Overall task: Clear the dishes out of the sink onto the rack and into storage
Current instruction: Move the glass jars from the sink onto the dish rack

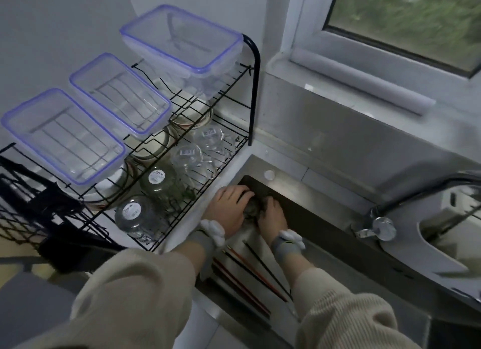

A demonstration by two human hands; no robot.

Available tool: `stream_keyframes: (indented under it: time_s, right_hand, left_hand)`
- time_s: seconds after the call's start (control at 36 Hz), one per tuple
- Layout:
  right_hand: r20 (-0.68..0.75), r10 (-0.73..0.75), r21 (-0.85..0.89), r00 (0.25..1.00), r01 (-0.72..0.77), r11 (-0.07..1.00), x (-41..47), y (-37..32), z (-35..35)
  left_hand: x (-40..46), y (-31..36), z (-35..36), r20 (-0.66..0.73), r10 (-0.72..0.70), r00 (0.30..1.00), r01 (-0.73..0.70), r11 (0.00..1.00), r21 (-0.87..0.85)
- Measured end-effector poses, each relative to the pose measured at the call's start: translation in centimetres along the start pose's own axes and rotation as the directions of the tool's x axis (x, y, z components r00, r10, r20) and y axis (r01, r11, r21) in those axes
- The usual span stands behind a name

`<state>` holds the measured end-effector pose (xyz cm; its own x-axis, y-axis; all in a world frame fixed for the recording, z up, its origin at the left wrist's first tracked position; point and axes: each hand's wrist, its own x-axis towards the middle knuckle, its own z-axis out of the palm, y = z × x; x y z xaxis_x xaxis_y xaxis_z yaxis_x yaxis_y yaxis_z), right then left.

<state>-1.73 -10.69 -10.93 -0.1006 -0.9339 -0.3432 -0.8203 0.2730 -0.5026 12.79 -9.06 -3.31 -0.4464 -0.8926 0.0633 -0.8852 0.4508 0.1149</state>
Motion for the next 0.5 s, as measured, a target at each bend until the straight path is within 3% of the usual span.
stream_keyframes:
  time_s: [0.08,0.22,0.36,0.5]
  right_hand:
    - [0.103,0.059,-0.018,0.993,-0.058,0.998,0.2,0.8,0.2]
    - [0.201,0.131,-0.047,0.971,-0.124,0.991,0.8,1.9,0.3]
    - [0.289,0.109,-0.079,0.951,-0.089,0.993,1.4,2.0,0.4]
    - [0.340,0.129,-0.105,0.932,-0.099,0.990,2.2,2.1,1.6]
  left_hand:
    - [0.6,0.4,1.5,0.254,-0.046,0.966,0.046,0.999,0.007]
    - [0.9,1.3,5.0,0.438,-0.221,0.871,0.261,0.965,-0.033]
    - [1.2,2.0,7.5,0.512,-0.409,0.756,0.517,0.852,-0.082]
    - [2.5,2.5,9.7,0.515,-0.450,0.730,0.532,0.846,-0.016]
